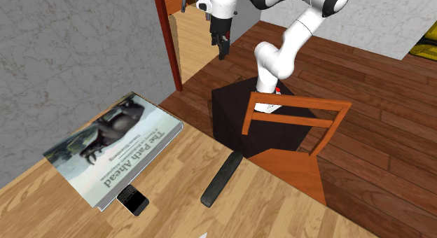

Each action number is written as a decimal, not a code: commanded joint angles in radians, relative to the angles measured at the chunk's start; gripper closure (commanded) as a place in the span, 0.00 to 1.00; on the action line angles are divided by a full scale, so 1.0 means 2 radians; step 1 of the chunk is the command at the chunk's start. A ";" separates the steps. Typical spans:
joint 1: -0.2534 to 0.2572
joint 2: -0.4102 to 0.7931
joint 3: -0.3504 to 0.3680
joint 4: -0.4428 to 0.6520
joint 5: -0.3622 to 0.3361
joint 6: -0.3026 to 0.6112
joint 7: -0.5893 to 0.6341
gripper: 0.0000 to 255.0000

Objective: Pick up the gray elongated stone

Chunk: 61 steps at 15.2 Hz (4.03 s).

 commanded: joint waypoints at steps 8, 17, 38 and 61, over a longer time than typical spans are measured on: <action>0.028 0.077 0.032 -0.003 0.042 0.068 0.019 0.00; 0.061 0.195 0.075 0.027 0.083 0.146 0.037 0.00; 0.142 0.507 0.161 0.231 0.089 0.245 0.080 0.00; 0.143 0.516 0.160 0.217 0.087 0.267 0.079 1.00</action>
